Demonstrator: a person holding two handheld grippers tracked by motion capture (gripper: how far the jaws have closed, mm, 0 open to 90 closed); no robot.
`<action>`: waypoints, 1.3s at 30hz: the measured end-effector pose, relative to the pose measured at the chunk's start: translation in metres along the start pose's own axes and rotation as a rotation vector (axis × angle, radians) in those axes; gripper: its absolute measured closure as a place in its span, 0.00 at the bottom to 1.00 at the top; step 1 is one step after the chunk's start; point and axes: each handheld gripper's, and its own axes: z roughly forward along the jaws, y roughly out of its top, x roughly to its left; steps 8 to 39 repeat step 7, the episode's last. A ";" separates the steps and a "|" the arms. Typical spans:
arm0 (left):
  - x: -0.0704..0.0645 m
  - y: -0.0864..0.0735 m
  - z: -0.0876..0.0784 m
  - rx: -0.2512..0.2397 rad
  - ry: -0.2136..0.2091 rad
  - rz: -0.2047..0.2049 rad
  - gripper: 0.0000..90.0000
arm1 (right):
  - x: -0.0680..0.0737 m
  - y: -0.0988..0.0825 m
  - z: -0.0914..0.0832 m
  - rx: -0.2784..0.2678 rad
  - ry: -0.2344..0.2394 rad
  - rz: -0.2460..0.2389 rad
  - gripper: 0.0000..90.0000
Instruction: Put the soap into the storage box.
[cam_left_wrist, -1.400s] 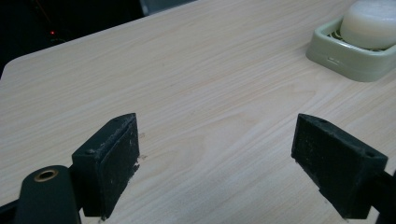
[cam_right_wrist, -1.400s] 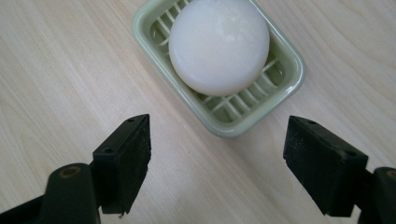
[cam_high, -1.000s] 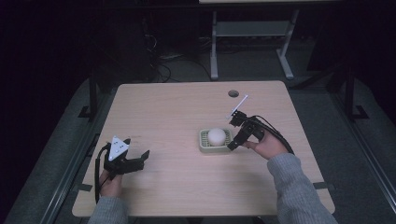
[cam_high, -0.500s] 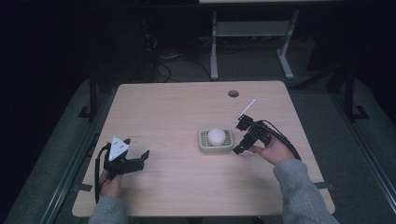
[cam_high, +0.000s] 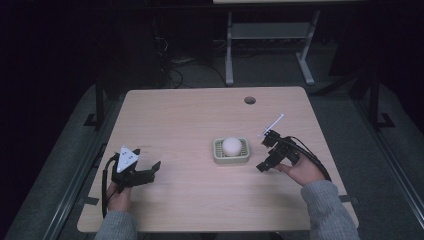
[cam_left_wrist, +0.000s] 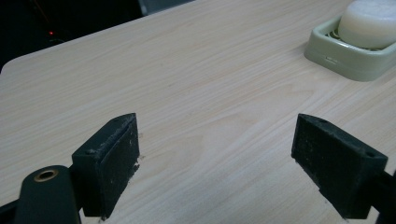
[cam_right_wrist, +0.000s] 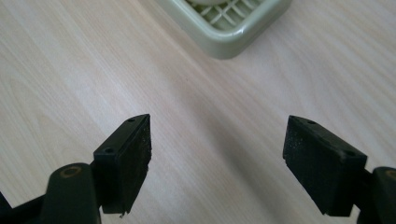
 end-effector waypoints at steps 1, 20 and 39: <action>0.000 0.000 0.000 0.001 -0.001 0.000 0.16 | 0.000 -0.003 0.000 -0.005 0.001 0.004 0.26; 0.000 0.000 0.001 -0.005 0.002 -0.001 0.16 | 0.002 -0.023 0.003 -0.017 0.003 0.020 0.26; 0.000 0.000 0.001 -0.005 0.002 -0.001 0.16 | 0.002 -0.023 0.003 -0.017 0.003 0.020 0.26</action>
